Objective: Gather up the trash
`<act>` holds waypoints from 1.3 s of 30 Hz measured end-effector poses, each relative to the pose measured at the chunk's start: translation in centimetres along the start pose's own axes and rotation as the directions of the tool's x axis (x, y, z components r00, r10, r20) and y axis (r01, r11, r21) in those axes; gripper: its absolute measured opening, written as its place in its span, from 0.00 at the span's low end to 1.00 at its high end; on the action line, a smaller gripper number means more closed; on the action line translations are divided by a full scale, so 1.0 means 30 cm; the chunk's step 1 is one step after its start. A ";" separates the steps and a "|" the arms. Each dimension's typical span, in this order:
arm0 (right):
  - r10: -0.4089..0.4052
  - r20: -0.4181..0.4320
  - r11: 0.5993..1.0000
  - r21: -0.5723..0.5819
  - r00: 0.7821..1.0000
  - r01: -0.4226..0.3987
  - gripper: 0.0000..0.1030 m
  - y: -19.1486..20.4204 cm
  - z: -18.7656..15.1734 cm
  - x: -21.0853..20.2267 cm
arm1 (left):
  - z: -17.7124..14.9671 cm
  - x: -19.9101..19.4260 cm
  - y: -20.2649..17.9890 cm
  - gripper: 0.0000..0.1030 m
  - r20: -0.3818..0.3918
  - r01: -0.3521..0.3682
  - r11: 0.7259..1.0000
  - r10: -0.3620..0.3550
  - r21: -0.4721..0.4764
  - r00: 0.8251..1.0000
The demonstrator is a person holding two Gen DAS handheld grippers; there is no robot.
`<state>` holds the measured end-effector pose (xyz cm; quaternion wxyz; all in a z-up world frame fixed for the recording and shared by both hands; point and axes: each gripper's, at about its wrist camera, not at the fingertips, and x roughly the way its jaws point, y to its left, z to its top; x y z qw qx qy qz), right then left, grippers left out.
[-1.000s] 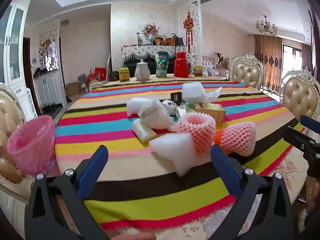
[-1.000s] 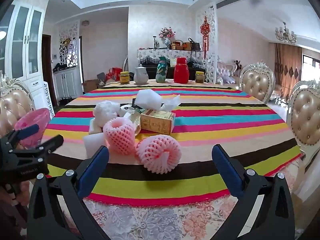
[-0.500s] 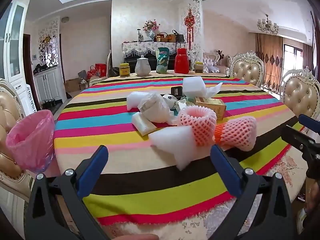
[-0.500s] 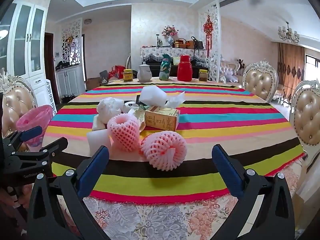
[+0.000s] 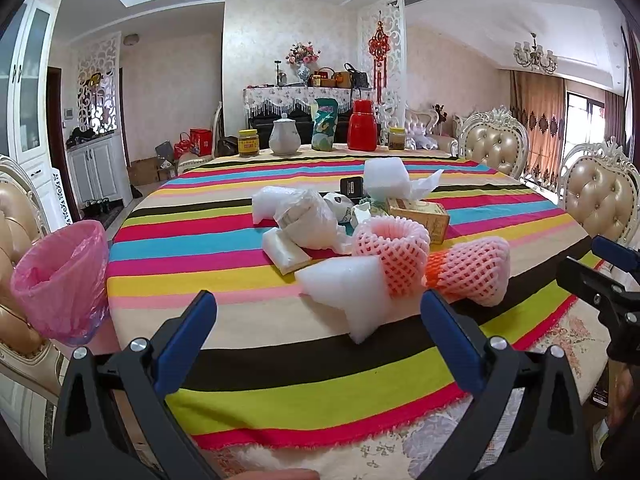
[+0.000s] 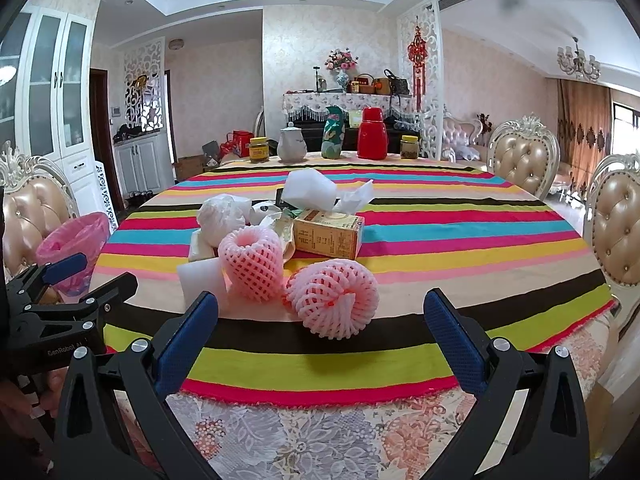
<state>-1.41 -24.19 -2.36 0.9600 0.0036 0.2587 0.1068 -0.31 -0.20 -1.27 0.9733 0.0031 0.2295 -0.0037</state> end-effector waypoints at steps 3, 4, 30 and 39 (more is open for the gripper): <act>0.001 0.003 1.000 0.006 1.000 -0.001 0.93 -0.004 0.001 0.003 | 0.000 -0.002 -0.001 0.96 0.000 0.002 1.000 -0.002 -0.001 1.000; 0.002 0.003 1.000 0.008 1.000 -0.002 0.93 -0.006 0.002 0.002 | 0.000 -0.003 0.000 0.96 0.001 0.002 1.000 -0.002 -0.001 1.000; 0.003 0.003 1.000 0.015 1.000 -0.003 0.93 -0.011 0.005 -0.002 | 0.005 -0.002 0.005 0.96 0.005 0.000 1.000 0.000 -0.005 1.000; 0.004 0.006 1.000 0.030 1.000 -0.004 0.93 -0.014 0.006 -0.004 | 0.005 -0.001 0.006 0.96 0.006 0.000 1.000 0.000 -0.005 1.000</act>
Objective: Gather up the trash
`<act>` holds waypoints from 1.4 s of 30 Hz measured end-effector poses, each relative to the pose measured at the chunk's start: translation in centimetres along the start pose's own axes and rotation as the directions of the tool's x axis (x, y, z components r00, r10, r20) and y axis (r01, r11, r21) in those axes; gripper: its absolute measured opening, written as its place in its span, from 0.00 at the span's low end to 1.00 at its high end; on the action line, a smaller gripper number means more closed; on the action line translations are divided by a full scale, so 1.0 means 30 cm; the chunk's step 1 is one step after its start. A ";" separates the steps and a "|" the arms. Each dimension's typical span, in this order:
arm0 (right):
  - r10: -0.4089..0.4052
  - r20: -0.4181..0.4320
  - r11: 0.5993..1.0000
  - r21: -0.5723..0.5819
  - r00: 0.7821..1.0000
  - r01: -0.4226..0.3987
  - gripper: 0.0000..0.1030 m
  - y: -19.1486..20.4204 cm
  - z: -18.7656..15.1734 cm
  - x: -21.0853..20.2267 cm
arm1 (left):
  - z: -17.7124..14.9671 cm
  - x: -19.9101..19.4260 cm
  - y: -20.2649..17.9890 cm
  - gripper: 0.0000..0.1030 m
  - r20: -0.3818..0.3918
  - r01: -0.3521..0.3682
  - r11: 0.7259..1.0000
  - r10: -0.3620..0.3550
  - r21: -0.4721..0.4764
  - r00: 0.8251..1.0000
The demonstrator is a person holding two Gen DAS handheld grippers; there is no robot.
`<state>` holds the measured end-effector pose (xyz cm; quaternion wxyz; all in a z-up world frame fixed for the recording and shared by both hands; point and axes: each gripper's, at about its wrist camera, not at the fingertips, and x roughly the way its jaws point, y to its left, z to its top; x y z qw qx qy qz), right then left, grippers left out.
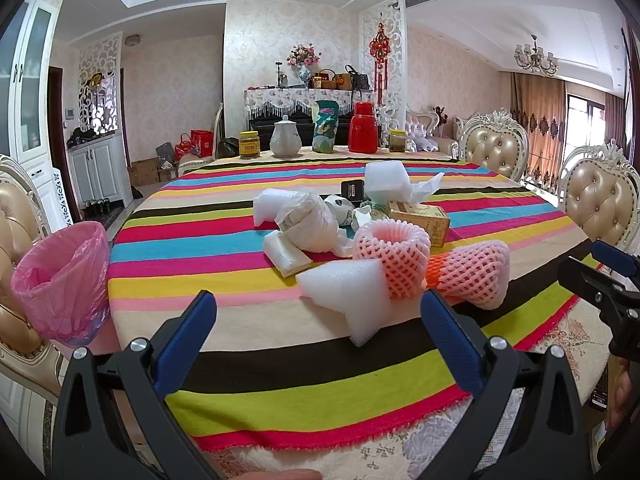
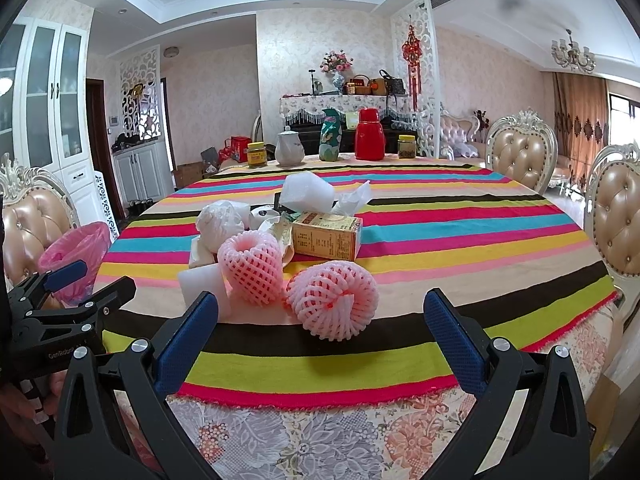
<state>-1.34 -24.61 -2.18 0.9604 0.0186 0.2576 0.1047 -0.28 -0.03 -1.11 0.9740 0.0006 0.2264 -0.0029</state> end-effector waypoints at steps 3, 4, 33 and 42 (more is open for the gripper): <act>0.000 0.000 1.000 0.001 1.000 0.000 0.93 0.000 0.001 0.001 | -0.001 0.002 -0.001 0.96 -0.002 0.002 1.000 -0.002 0.001 1.000; -0.001 -0.001 1.000 0.001 1.000 0.001 0.93 0.001 0.001 0.002 | -0.001 0.002 -0.001 0.96 -0.002 0.002 1.000 -0.002 0.001 1.000; -0.006 -0.008 1.000 0.028 1.000 0.006 0.93 -0.015 -0.021 0.018 | -0.009 -0.007 -0.010 0.96 -0.003 0.018 1.000 -0.018 0.010 1.000; -0.011 -0.013 1.000 0.029 1.000 0.011 0.93 -0.015 -0.026 0.023 | -0.013 0.005 -0.014 0.96 -0.016 0.027 1.000 -0.027 0.003 1.000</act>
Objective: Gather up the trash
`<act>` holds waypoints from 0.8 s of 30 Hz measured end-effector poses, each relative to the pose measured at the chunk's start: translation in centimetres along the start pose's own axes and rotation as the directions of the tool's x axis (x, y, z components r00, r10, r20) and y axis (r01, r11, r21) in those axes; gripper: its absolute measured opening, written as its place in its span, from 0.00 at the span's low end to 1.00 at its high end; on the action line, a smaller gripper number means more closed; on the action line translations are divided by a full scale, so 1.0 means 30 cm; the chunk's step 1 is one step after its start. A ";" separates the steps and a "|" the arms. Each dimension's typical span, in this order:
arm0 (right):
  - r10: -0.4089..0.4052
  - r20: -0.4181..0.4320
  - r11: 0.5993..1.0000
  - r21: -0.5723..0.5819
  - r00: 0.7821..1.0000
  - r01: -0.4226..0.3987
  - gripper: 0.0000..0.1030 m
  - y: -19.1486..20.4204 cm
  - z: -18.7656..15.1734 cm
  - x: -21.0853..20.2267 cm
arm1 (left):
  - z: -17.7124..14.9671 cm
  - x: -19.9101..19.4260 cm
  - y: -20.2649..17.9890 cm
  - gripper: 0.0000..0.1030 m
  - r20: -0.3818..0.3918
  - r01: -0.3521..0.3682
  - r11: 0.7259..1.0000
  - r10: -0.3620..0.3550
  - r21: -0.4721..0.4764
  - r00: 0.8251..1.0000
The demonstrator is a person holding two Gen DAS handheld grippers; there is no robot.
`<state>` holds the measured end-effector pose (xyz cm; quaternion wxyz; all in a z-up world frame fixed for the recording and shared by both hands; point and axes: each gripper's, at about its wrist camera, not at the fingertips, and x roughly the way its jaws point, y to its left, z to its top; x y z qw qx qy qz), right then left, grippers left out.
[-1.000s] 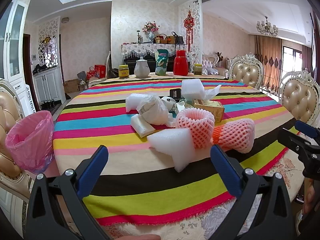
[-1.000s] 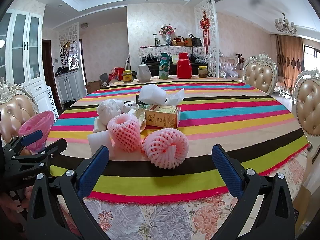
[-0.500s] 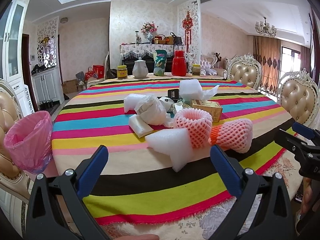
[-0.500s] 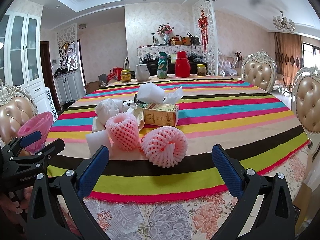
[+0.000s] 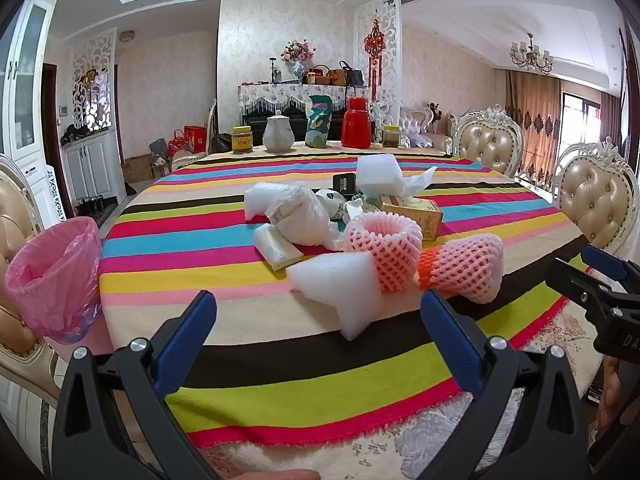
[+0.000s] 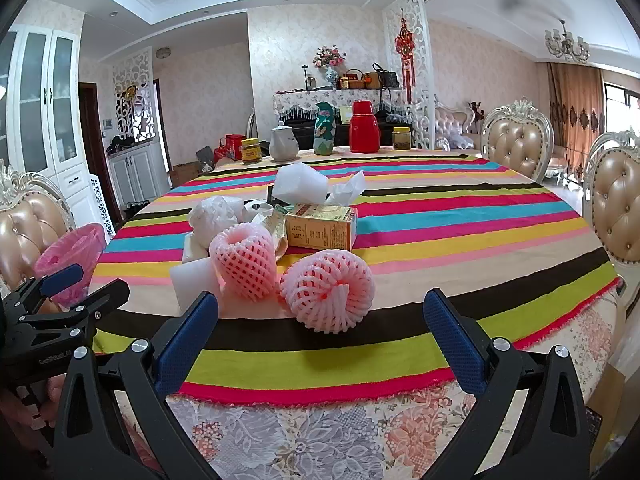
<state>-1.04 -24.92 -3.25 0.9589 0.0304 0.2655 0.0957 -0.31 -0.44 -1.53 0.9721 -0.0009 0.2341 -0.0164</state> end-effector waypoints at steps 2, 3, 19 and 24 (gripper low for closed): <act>-0.001 -0.005 1.000 0.002 1.000 0.001 0.93 0.002 -0.003 0.008 | 0.001 0.005 0.003 0.96 -0.001 0.000 1.000 0.000 0.002 1.000; 0.001 -0.010 1.000 0.007 1.000 -0.001 0.93 0.003 -0.005 0.014 | 0.001 0.007 0.002 0.96 -0.001 -0.001 1.000 0.001 0.004 1.000; -0.020 -0.186 1.000 -0.007 0.982 0.019 0.93 0.034 -0.018 0.279 | 0.020 0.116 0.090 0.96 -0.031 -0.035 0.997 0.033 -0.070 0.999; -0.034 -0.267 0.999 -0.010 0.963 0.033 0.93 0.015 -0.006 0.372 | 0.024 0.173 0.093 0.96 -0.061 -0.033 0.998 0.029 -0.058 0.998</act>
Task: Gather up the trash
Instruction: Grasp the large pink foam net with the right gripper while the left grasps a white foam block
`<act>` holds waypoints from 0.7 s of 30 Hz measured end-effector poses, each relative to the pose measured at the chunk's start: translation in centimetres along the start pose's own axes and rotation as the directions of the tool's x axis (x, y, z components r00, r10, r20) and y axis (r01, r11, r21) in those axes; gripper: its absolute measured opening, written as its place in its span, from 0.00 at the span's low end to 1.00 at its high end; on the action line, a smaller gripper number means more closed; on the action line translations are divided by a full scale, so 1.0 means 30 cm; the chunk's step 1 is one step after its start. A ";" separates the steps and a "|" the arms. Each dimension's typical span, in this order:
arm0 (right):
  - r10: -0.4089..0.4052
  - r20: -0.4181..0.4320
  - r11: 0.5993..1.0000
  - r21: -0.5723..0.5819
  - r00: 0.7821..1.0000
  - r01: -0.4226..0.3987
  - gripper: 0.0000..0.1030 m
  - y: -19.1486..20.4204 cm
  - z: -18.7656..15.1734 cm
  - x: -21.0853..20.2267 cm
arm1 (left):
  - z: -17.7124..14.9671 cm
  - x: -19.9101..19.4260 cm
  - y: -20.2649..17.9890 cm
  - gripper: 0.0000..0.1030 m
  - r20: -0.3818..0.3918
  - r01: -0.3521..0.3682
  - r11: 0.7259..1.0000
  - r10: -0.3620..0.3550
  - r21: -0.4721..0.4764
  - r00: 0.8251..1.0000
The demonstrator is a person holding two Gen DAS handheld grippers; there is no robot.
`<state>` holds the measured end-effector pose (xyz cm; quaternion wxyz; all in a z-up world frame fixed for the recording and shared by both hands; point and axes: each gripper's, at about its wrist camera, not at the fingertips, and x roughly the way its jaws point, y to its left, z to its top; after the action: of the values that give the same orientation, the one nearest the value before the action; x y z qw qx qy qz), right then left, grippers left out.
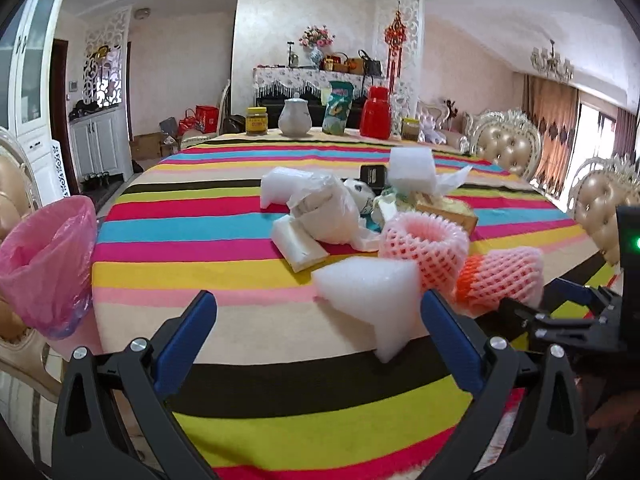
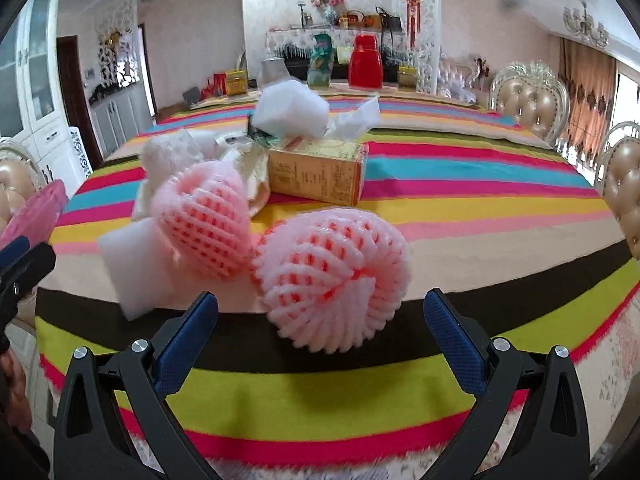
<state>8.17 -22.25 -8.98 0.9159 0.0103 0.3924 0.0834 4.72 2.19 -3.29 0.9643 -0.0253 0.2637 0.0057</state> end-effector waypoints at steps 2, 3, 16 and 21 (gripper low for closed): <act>0.027 -0.044 0.998 0.052 0.999 -0.024 0.93 -0.037 0.014 0.029 | -0.001 0.036 -0.003 0.96 -0.032 0.009 1.000 -0.009 0.001 0.999; 0.018 -0.046 0.998 0.059 0.999 -0.015 0.93 -0.048 0.021 0.032 | 0.002 0.062 -0.004 0.96 -0.070 0.033 0.999 -0.034 -0.009 0.997; 0.121 -0.015 0.990 0.077 0.993 -0.120 0.42 -0.176 0.082 0.029 | 0.051 0.278 -0.135 0.95 -0.256 0.087 0.993 -0.063 0.084 0.965; 0.130 0.007 0.989 0.072 0.992 -0.130 0.41 -0.189 0.087 0.029 | 0.044 0.317 -0.131 0.70 -0.297 0.120 0.991 -0.096 0.062 0.950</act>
<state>11.47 -27.58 -8.28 0.9081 0.0689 0.3925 0.1287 13.68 -1.69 -6.83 0.9136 -0.0021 0.4019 -0.0615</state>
